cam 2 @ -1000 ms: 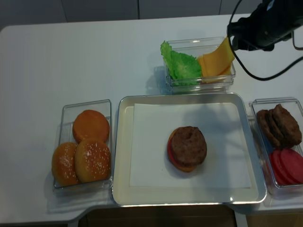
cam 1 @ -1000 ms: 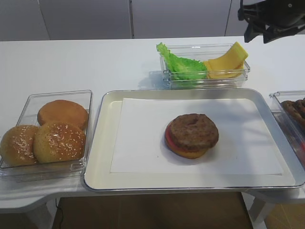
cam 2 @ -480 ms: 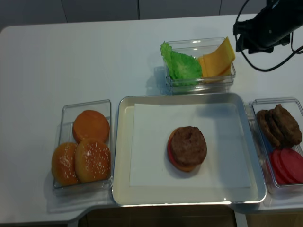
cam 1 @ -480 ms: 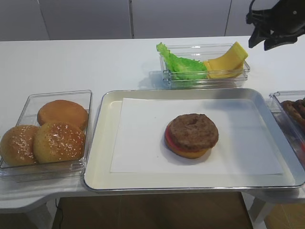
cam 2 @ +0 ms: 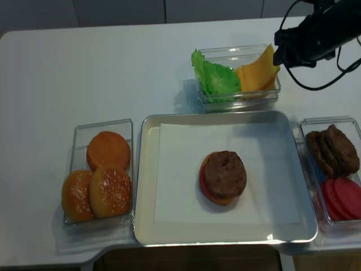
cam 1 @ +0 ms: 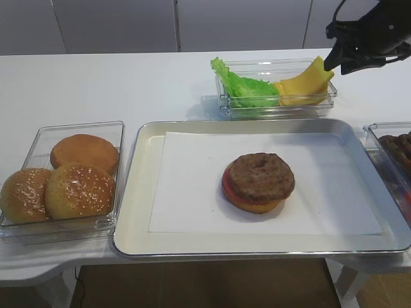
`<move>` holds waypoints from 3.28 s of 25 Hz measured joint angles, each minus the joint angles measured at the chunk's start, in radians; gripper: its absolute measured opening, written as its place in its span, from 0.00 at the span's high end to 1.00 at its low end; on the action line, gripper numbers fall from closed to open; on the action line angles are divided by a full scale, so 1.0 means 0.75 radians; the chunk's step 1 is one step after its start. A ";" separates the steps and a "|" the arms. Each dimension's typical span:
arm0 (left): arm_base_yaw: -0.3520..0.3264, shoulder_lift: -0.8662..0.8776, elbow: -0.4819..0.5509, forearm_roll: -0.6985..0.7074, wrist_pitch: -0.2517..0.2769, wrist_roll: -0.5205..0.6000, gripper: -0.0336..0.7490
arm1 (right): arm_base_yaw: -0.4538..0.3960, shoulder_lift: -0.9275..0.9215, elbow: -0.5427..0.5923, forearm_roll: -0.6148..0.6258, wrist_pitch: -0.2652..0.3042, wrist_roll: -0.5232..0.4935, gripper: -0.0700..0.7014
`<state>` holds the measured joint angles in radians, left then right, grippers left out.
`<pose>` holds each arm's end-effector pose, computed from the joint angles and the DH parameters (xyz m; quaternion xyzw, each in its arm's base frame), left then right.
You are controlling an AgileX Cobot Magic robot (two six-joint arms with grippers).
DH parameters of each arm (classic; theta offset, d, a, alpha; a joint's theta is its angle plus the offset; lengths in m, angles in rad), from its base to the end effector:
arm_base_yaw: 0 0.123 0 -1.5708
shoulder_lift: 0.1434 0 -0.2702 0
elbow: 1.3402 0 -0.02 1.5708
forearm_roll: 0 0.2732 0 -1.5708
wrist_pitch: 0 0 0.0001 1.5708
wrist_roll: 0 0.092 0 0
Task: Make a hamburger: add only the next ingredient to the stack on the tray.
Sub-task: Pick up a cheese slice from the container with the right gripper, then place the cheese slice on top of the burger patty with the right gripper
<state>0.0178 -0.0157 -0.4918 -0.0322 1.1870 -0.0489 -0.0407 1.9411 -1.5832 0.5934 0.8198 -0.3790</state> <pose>0.0234 -0.0023 0.2756 -0.0277 0.8821 -0.0233 0.4696 0.4480 0.0194 0.2340 -0.0155 0.9397 0.2021 0.2756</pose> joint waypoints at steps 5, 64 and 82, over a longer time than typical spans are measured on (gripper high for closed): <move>0.000 0.000 0.000 0.000 0.000 0.000 0.42 | 0.000 0.034 0.000 0.025 -0.005 -0.024 0.62; 0.000 0.000 0.000 0.000 0.000 0.000 0.42 | 0.000 -0.207 -0.001 0.088 0.119 -0.104 0.90; 0.000 0.000 0.000 0.000 0.000 0.000 0.42 | 0.000 -0.683 0.377 0.112 0.307 -0.078 0.90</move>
<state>0.0178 -0.0157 -0.4918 -0.0322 1.1870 -0.0489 -0.0407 1.4291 -1.3008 0.6776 1.0501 -0.4377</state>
